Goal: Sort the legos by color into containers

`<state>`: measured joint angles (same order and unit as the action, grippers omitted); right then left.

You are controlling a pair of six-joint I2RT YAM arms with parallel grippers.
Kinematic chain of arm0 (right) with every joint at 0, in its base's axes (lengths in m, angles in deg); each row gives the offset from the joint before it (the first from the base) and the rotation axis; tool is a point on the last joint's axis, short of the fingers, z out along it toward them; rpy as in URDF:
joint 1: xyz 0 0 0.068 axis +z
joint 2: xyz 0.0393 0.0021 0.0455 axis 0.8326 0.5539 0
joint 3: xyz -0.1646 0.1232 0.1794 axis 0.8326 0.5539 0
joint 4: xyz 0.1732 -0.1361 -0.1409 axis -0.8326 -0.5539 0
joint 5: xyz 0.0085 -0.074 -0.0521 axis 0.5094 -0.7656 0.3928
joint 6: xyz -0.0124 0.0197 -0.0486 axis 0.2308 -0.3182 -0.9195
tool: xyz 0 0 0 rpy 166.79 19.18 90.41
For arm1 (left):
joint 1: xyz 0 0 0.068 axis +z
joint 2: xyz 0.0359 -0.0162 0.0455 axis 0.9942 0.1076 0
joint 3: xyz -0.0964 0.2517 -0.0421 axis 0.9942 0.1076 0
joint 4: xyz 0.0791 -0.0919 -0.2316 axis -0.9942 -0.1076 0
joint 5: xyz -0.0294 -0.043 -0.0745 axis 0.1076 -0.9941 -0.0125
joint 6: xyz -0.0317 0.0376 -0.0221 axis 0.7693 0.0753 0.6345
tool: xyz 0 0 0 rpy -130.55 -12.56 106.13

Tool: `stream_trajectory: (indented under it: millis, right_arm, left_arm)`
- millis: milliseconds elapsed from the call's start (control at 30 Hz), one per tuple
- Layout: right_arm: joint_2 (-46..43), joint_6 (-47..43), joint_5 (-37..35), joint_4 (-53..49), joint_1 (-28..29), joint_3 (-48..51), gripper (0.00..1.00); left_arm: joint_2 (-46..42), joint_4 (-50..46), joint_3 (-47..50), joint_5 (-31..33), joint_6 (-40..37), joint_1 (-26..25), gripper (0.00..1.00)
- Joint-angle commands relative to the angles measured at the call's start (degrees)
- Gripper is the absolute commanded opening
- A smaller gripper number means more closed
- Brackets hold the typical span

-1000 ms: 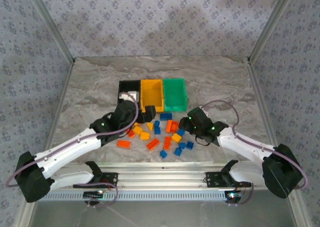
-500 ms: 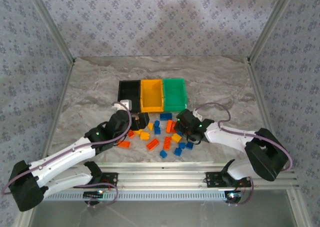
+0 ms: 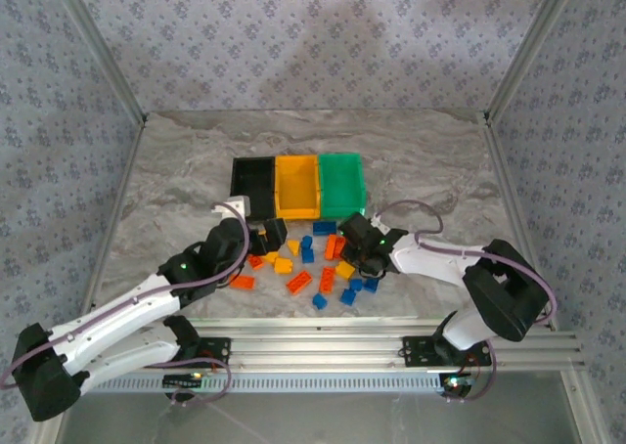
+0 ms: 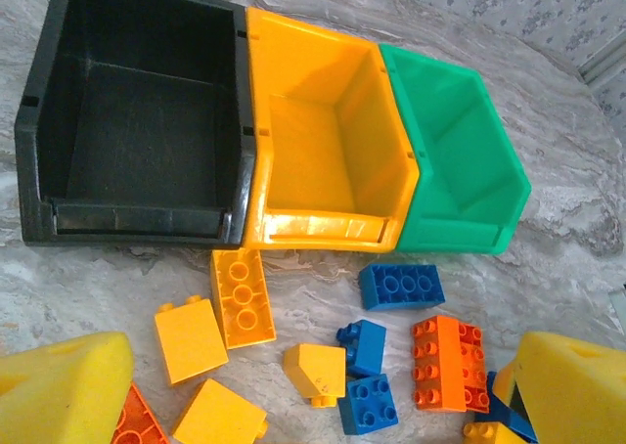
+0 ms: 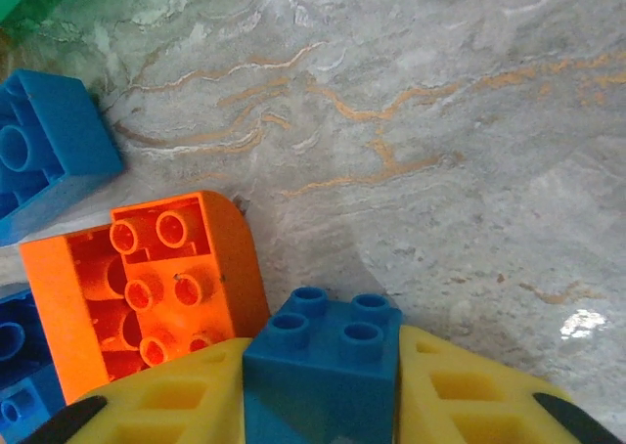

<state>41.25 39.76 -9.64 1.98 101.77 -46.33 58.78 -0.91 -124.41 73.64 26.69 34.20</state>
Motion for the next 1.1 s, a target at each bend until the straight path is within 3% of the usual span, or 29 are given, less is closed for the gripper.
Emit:
stream_trajectory:
  millis: [0,167,267,400,567,833,1067]
  right_arm:
    - [-2.04,0.21,-0.71,-5.61,-0.59,0.76,0.29]
    - [-8.74,-6.87,-1.73,-7.53,-3.39,-0.49,0.27]
    - [-9.77,-16.59,0.03,-7.74,-5.95,-5.6,0.29]
    - [-1.96,-29.54,1.11,-10.18,-8.42,-18.15,0.3]
    - [10.47,-37.14,-2.44,-7.94,-11.0,-30.55,0.32]
    - [24.9,-37.48,-4.3,-9.82,-14.89,-43.09,0.41]
    - [25.17,-36.53,-2.28,-8.68,-15.58,-46.36,0.62]
  left_arm:
    - [-1.23,-0.99,0.22,1.54,0.34,0.14,1.0]
    - [-1.89,-0.97,0.33,1.59,-0.09,0.23,1.0]
    - [-2.55,0.77,1.32,0.91,-1.07,0.31,1.0]
    - [-3.27,-0.5,1.72,2.06,0.88,0.47,1.0]
    - [-3.24,-7.88,-0.82,2.22,3.22,1.59,1.0]
    - [-4.77,-15.87,-2.07,1.75,6.5,3.45,0.99]
    - [-4.72,-22.03,-3.81,1.58,8.36,4.84,0.99]
